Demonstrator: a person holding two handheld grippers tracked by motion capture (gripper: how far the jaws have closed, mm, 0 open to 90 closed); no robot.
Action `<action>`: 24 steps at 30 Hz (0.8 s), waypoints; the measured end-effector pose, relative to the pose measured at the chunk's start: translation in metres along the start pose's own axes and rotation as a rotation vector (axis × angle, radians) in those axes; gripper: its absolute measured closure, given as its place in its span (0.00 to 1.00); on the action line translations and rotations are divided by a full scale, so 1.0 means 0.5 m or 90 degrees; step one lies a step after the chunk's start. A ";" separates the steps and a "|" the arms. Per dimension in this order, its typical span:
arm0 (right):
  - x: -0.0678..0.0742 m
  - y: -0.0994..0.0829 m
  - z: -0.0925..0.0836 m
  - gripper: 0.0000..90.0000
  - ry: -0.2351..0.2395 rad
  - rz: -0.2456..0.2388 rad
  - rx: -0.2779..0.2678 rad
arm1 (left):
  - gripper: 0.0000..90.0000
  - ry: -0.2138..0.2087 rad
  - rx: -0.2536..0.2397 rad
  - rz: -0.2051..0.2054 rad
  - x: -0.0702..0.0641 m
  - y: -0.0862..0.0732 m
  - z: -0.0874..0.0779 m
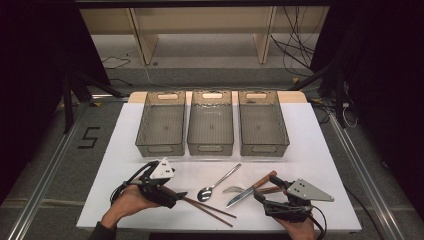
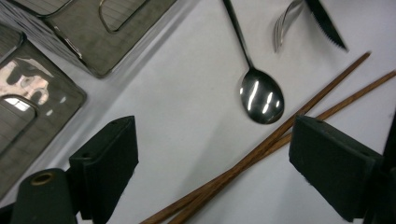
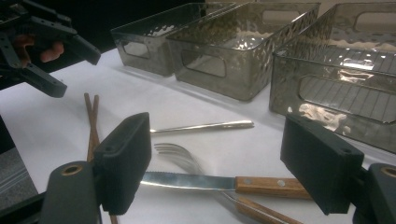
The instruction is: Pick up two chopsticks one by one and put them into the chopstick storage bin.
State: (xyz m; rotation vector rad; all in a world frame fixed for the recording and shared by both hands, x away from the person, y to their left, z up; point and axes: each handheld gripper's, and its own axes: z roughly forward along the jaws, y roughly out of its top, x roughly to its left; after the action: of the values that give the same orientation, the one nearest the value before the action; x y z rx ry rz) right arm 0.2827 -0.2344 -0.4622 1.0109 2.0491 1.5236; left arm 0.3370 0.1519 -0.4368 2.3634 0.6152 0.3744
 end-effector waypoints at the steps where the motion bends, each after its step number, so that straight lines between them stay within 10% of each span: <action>1: 0.000 0.000 0.000 0.28 0.001 0.001 0.000 | 0.17 -0.001 0.006 0.007 0.002 0.005 0.002; 13: 0.000 0.000 0.003 0.28 0.008 0.004 0.006 | 0.20 -0.050 0.067 0.065 0.026 0.059 0.031; 24: 0.003 0.001 0.004 0.28 0.017 0.000 0.007 | 0.26 -0.060 0.137 0.109 0.009 0.041 0.044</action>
State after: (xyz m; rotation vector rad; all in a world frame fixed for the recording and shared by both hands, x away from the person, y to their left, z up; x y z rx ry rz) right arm 0.2834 -0.2320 -0.4622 0.9997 2.0781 1.5341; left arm 0.3567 0.1288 -0.4392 2.6333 0.4282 0.2811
